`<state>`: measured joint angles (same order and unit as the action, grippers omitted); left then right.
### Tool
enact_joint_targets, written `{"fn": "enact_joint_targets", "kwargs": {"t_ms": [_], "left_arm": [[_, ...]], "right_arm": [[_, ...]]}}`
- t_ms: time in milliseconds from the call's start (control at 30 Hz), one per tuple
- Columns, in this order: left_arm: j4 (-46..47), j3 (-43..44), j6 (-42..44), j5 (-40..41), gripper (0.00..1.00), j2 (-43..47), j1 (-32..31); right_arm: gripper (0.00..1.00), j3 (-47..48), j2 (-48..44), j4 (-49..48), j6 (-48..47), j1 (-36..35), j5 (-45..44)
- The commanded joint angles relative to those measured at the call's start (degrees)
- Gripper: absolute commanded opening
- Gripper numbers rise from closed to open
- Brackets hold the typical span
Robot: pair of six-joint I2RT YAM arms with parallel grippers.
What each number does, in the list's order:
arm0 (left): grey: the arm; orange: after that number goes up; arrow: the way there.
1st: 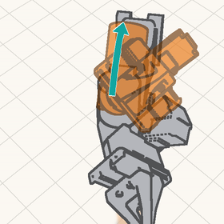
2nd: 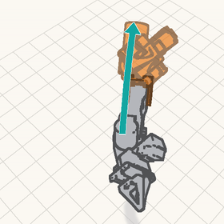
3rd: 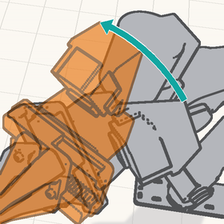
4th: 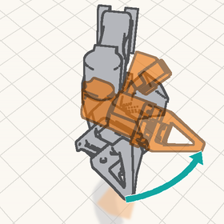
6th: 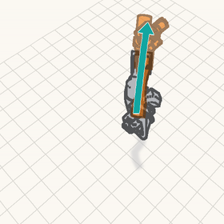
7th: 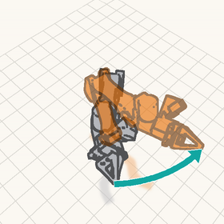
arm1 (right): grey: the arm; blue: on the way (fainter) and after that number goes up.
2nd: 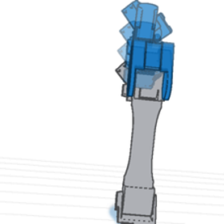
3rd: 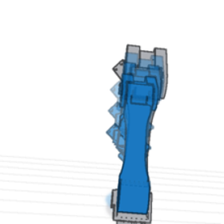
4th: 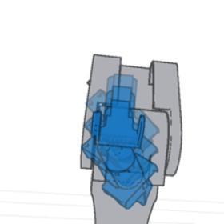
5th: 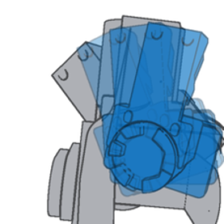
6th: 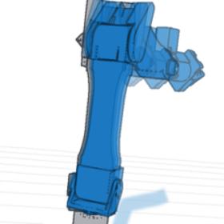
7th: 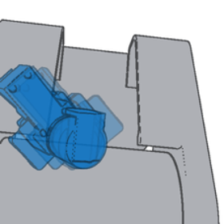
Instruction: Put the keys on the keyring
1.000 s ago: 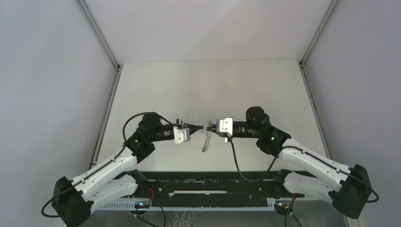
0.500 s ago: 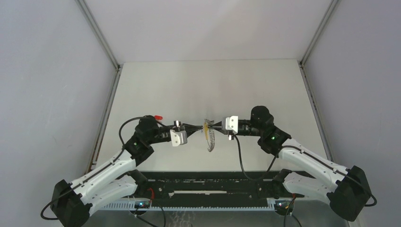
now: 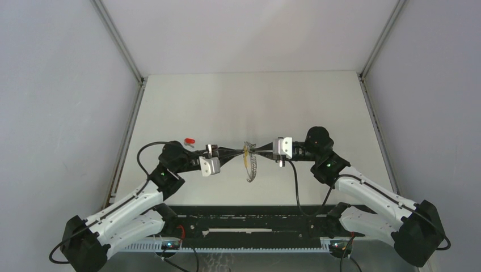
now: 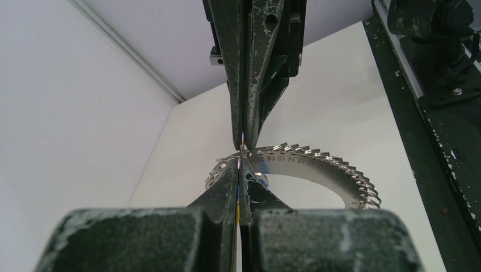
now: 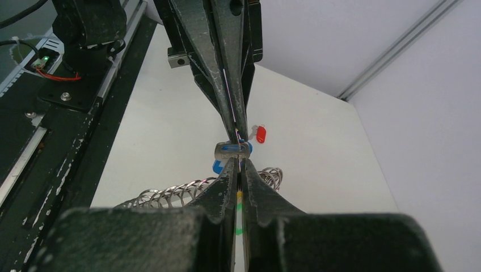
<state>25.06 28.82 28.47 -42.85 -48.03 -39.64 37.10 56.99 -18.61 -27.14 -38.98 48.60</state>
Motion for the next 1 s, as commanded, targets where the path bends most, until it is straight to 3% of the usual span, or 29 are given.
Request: {"fn": "enact_joint_targets", "kwargs": {"t_ms": [0, 400, 967], "left_arm": [[5.6, -1.0, -2.4, -1.8, 0.0, -0.1, -0.1], [5.5, -0.3, -2.9, -4.1, 0.0, -1.4, -0.1], [3.7, -0.1, -1.8, -0.9, 0.0, -0.4, -0.1]], "right_arm": [[0.0, 0.1, -0.9, -4.5, 1.5, 0.3, 1.8], [0.0, 0.1, -0.8, -4.9, 2.3, 0.1, -0.4], [0.0, 0.1, -0.8, -4.5, 1.9, -0.2, 1.4]]}}
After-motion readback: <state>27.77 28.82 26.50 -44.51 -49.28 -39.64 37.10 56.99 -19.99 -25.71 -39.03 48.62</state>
